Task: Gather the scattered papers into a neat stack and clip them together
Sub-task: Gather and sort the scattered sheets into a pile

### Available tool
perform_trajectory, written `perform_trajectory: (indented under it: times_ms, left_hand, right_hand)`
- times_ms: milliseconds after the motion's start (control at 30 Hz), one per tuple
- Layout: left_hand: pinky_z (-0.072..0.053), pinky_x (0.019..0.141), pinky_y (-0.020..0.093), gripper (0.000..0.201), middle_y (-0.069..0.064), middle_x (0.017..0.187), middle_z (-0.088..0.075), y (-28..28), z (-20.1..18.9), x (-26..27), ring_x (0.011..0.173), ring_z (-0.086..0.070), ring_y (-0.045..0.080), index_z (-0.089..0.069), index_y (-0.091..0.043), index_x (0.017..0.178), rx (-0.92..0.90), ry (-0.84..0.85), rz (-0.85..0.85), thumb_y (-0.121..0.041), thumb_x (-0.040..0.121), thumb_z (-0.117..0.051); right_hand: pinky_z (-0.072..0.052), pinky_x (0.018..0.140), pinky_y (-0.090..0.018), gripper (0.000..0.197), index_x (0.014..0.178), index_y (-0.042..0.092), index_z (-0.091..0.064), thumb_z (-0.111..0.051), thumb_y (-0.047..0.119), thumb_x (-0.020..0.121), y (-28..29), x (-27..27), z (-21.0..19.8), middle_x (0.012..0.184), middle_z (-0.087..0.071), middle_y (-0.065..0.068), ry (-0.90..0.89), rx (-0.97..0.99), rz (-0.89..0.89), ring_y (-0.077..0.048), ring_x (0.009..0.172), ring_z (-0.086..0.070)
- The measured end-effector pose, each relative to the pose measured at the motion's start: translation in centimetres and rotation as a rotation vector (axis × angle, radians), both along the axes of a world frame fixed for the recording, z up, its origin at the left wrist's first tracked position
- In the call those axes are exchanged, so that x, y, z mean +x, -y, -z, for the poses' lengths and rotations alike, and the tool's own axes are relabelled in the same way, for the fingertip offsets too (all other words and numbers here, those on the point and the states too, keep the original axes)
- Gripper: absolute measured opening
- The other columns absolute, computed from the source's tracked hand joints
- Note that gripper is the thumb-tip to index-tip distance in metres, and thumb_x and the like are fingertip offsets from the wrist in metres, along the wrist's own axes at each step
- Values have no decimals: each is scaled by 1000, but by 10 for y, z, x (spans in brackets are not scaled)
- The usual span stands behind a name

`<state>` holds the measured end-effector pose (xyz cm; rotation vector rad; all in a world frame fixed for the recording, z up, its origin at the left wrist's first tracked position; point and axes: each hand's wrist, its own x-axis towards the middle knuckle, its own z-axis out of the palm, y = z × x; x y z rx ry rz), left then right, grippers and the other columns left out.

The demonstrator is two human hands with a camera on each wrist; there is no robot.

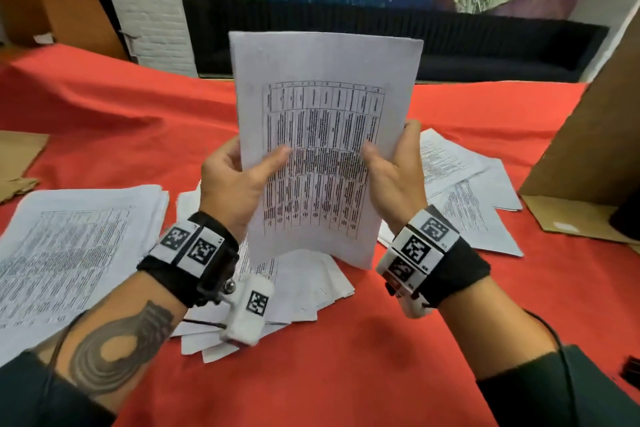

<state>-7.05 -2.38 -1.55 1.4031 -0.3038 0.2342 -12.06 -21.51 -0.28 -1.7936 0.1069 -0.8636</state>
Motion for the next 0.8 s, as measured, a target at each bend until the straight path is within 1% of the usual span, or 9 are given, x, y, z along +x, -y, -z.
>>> perform_trajectory:
  times_ms: [67, 167, 267, 367, 467, 533, 600, 700, 800]
  left_hand:
    - [-58, 98, 48, 28, 6, 107, -80, -3, 3, 6, 100, -75, 24, -76, -12, 110, -32, -39, 24, -14, 83, -84]
    - [-59, 96, 52, 24, 7, 104, -80, -5, 0, 16, 98, -76, 26, -77, -15, 102, 15, -45, 10, -21, 81, -86]
    - [-59, 95, 48, 25, 6, 93, -76, 0, 7, 19, 88, -72, 23, -73, -15, 95, 99, -107, 69, -29, 80, -86]
    - [-57, 76, 39, 21, -1, 74, -64, 6, 10, 17, 69, -60, 18, -64, -20, 79, 243, -110, 26, -29, 87, -81]
    - [-51, 62, 27, 23, -7, 71, -63, 2, -10, 25, 58, -57, 10, -62, -22, 75, 293, -48, -33, -27, 89, -80]
    - [-57, 66, 26, 22, -7, 76, -68, -27, -23, 36, 63, -63, 10, -64, -22, 76, 326, -15, -118, -28, 88, -81]
    - [-62, 84, 36, 16, -2, 91, -76, -74, -29, 57, 82, -74, 18, -71, -20, 85, 386, -5, -215, -30, 86, -83]
    - [-58, 98, 45, 32, 3, 105, -77, -161, -29, 78, 98, -74, 22, -75, -14, 107, 558, -98, -353, -32, 83, -85]
    - [-59, 81, 43, 37, 12, 94, -75, -250, -10, 82, 80, -69, 27, -73, -7, 104, 785, -340, -446, -34, 82, -86]
  right_hand:
    - [-56, 85, -31, 24, 114, 13, -43, -57, 4, 97, 3, 1, 6, 96, -63, 14, -24, 49, -3, 6, 82, -63]
    - [-53, 70, -24, 24, 108, 13, -44, -54, -3, 94, 8, 5, 0, 95, -63, 5, 8, 155, -27, -1, 77, -63]
    - [-57, 82, -36, 23, 111, 13, -45, -58, 4, 94, 9, 8, 5, 107, -65, -5, -30, 169, -33, -13, 90, -65]
    - [-54, 97, -42, 22, 113, 15, -45, -58, 5, 98, 4, 11, 16, 108, -61, 1, -71, 107, -3, -12, 96, -62]
    - [-55, 87, -46, 21, 106, 20, -47, -63, 18, 93, 12, 10, 11, 99, -59, 3, -87, 96, 10, -12, 87, -61]
    - [-55, 83, -49, 22, 98, 26, -49, -65, 29, 83, 12, 13, 13, 95, -60, 1, -200, 31, -7, -21, 86, -62]
    - [-55, 83, -49, 24, 94, 28, -53, -72, 26, 80, 9, 16, 19, 92, -61, 2, -375, -44, -55, -25, 86, -64]
    - [-53, 76, -43, 33, 100, 23, -55, -81, 25, 80, 1, 24, 35, 94, -61, 2, -647, -157, -131, -24, 84, -62]
    - [-47, 68, -35, 43, 106, 23, -53, -84, 33, 78, -14, 31, 47, 95, -64, -2, -830, -233, -150, -22, 78, -60]
